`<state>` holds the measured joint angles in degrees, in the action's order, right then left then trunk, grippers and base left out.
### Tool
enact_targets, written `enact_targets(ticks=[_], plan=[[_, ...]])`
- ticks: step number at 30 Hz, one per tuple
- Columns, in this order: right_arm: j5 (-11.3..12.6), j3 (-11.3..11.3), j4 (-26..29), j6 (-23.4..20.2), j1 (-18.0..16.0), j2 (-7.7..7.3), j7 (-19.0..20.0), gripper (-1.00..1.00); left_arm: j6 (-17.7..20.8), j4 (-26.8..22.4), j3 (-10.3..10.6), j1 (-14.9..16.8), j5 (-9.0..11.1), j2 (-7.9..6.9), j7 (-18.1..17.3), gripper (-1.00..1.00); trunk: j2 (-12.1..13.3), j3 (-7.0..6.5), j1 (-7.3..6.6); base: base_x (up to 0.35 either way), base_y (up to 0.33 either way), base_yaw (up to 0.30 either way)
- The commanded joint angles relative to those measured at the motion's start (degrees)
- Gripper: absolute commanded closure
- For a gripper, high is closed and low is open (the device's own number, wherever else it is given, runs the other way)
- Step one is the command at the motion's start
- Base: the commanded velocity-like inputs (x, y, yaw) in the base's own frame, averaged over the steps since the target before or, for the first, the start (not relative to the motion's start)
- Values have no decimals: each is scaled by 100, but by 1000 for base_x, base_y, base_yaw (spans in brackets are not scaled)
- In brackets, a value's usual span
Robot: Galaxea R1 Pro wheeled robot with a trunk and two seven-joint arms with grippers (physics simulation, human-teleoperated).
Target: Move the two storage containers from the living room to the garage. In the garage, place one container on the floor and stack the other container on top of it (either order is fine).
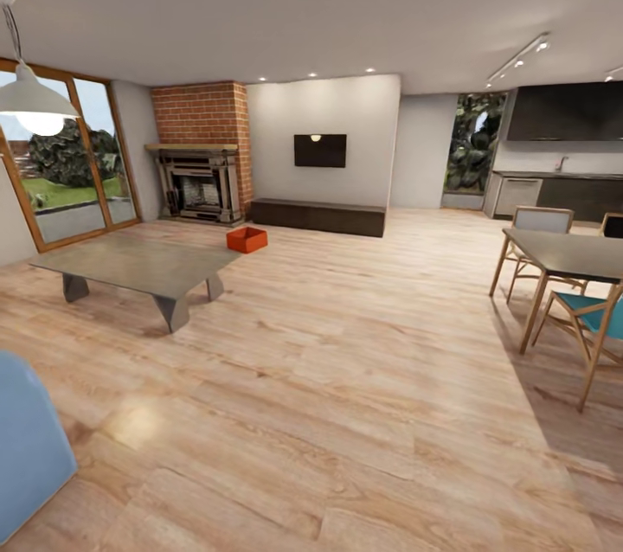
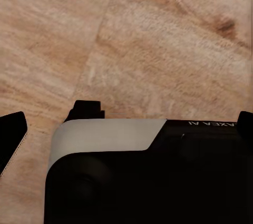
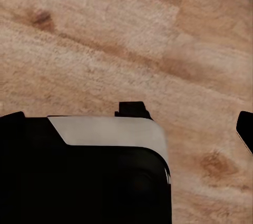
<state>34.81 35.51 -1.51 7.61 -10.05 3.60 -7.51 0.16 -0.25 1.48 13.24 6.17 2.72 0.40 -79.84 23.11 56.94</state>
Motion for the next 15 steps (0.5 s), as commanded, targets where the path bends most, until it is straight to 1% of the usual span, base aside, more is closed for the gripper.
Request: enact_targets(ticks=[1, 15], plan=[[43, 47, -16, 26, -6, 3, -5, -100, 2, -1, 19, 3, 60, 1, 4, -100, -3, 6, 3, 320, 0, 0], [43, 48, -16, 27, -6, 5, -5, -100, 1, -1, 19, 3, 65, 1, 4, -100, -3, 6, 3, 320, 0, 0]])
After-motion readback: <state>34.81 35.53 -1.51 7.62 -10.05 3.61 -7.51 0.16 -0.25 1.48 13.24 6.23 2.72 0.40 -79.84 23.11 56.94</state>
